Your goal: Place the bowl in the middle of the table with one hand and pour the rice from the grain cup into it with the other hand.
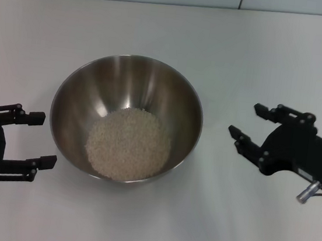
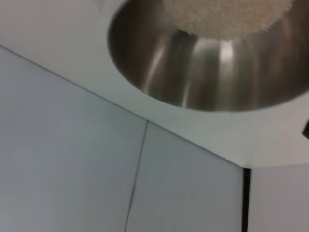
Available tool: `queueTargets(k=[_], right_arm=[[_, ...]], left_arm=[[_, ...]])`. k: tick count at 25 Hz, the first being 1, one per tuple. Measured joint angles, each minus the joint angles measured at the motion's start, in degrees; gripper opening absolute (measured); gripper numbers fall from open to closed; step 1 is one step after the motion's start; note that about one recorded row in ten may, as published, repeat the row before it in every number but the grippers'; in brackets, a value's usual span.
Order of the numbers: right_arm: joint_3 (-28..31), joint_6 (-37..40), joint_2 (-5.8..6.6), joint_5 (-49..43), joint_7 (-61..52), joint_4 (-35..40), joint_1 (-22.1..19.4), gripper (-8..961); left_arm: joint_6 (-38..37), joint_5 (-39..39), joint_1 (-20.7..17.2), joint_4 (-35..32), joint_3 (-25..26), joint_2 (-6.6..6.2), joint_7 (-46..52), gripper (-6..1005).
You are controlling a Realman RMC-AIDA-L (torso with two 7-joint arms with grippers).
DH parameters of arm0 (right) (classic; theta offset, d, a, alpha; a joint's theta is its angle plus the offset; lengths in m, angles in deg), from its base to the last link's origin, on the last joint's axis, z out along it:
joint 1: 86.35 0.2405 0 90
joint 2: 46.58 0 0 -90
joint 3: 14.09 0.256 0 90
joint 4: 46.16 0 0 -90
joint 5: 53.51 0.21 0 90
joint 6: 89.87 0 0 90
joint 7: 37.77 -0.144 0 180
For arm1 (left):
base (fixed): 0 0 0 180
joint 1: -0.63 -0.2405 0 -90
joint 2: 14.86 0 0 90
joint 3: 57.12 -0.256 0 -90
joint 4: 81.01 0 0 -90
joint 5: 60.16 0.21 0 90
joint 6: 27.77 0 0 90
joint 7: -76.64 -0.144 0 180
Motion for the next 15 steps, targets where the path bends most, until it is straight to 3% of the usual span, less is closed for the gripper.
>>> queueTargets(k=[6, 7, 8, 9, 11, 12, 15], right_arm=[[8.5, -10.3, -8.59, 0.5, 15.2, -4.0, -7.3, 563], [9.4, -10.6, -10.47, 1.7, 18.5, -3.1, -7.8, 563], [10.9, -10.7, -13.96, 4.2, 24.3, -0.2, -8.2, 563], [10.9, -10.7, -13.96, 4.2, 24.3, -0.2, -8.2, 563], [12.5, -11.8, -17.29, 7.9, 31.2, 3.0, -8.1, 563], [13.3, -12.8, -18.22, 10.0, 33.8, 3.8, -8.0, 563], [17.1, -19.1, -19.42, 20.9, 44.0, 4.9, -7.5, 563]], left_arm=[[-0.7, -0.1, -0.1, 0.8, 2.3, 0.14, -2.7, 812], [-0.7, -0.1, 0.0, 1.0, 2.5, 0.13, -3.0, 812], [-0.7, -0.1, 0.0, 1.4, 2.6, 0.14, -3.3, 812], [-0.6, -0.1, 0.1, 1.7, 2.6, 0.14, -3.6, 812], [-0.4, -0.1, 0.3, 2.3, 2.6, 0.14, -4.0, 812], [-0.4, -0.1, 0.3, 2.5, 2.6, 0.11, -4.0, 812], [-0.4, -0.1, 0.3, 2.4, 2.7, 0.07, -4.0, 812]])
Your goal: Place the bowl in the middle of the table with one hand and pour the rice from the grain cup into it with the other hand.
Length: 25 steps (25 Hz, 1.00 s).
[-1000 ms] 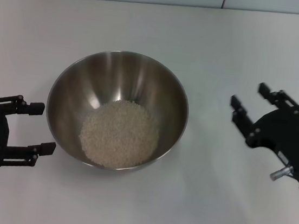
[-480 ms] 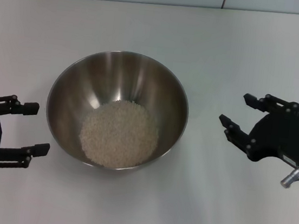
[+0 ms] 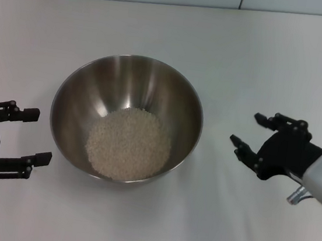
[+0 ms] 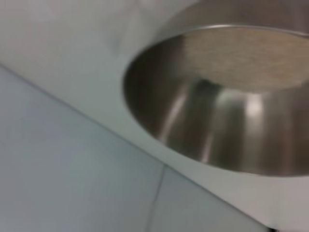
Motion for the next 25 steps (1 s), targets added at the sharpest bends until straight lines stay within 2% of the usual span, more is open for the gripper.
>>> queueTargets(k=[1, 2, 4, 5, 6, 7, 9, 10, 11, 15, 19, 25], right_arm=[[3.9, -6.4, -0.09, 10.5, 8.1, 0.6, 0.1, 563], [3.9, -6.4, -0.09, 10.5, 8.1, 0.6, 0.1, 563], [7.9, -11.9, -0.67, 18.1, 14.8, 1.2, -0.6, 563], [10.0, -14.8, -1.33, 20.7, 17.5, 1.2, -1.2, 563], [14.1, -20.3, -3.34, 22.6, 20.7, 0.7, -2.6, 563], [14.1, -20.3, -3.34, 22.6, 20.7, 0.7, -2.6, 564], [18.8, -26.3, -5.21, 22.9, 22.8, 0.2, -3.5, 564], [20.7, -28.6, -5.59, 23.8, 23.4, 0.2, -3.6, 564], [22.8, -30.8, -5.58, 25.7, 23.9, 0.7, -3.5, 564], [24.0, -32.8, -5.46, 26.1, 24.4, 1.4, -3.0, 564], [26.8, -38.1, -5.54, 24.9, 24.4, 2.3, -1.5, 564], [28.7, -40.1, -5.61, 25.5, 24.5, 3.3, -0.5, 563]], left_arm=[[0.0, 0.0, -0.1, -0.1, 0.3, -0.01, 0.0, 812], [0.0, 0.0, -0.1, -0.1, 0.3, -0.01, 0.0, 812], [0.0, 0.0, 0.0, 0.0, 0.7, -0.02, 0.0, 812], [0.0, 0.0, 0.0, 0.1, 0.8, -0.02, 0.0, 812], [-0.1, 0.0, 0.0, 0.1, 0.8, -0.02, 0.0, 812], [-0.1, 0.0, 0.0, 0.1, 0.8, -0.02, 0.0, 812], [0.0, 0.0, 0.0, 0.0, 0.8, -0.02, 0.0, 812], [0.0, 0.0, 0.0, -0.1, 0.8, -0.02, 0.0, 811], [0.0, 0.0, 0.0, -0.1, 0.8, -0.03, 0.0, 811], [0.1, 0.0, 0.2, -0.1, 1.0, 0.05, 0.0, 811], [-0.2, 0.0, 0.4, 0.0, 1.2, 0.13, 0.0, 811], [-0.2, -0.1, 0.4, 0.1, 1.1, 0.18, 0.0, 811]])
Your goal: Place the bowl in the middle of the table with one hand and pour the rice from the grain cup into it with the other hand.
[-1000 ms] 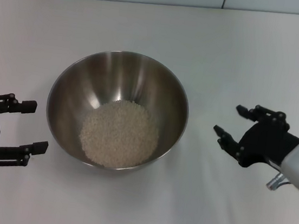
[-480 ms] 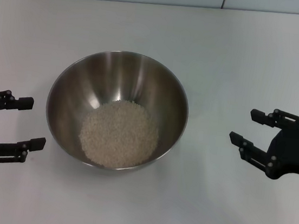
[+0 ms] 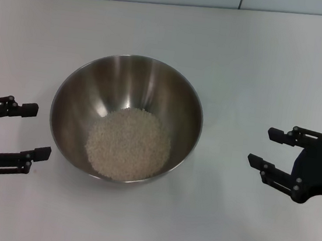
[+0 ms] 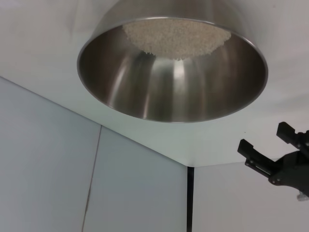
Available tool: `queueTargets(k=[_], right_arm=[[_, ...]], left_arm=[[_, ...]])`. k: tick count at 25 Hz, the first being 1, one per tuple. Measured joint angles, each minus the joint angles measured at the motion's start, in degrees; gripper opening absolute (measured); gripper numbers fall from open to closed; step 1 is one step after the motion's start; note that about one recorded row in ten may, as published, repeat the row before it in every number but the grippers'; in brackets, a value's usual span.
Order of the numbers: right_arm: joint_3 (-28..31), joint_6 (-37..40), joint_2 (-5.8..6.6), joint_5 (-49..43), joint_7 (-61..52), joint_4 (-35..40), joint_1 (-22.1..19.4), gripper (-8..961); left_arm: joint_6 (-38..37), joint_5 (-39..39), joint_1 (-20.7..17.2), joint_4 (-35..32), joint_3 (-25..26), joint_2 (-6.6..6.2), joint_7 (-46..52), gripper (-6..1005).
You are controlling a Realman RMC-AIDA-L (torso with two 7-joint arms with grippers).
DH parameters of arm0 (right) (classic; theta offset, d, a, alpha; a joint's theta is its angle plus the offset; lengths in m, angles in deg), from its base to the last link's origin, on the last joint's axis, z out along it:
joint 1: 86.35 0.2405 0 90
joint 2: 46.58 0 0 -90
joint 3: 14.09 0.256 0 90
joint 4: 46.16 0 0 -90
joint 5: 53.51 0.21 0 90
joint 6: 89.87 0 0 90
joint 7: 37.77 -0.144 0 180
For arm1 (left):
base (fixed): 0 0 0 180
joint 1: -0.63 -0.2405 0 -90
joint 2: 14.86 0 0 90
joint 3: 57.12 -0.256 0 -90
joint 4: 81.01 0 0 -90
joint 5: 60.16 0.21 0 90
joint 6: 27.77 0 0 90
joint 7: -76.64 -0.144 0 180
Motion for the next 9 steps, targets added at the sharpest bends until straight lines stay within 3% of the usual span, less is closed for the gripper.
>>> queueTargets(k=[9], right_arm=[[0.4, -0.2, 0.06, -0.4, 0.2, 0.2, 0.6, 563]], left_arm=[[0.0, 0.0, -0.1, 0.1, 0.0, -0.02, 0.3, 811]])
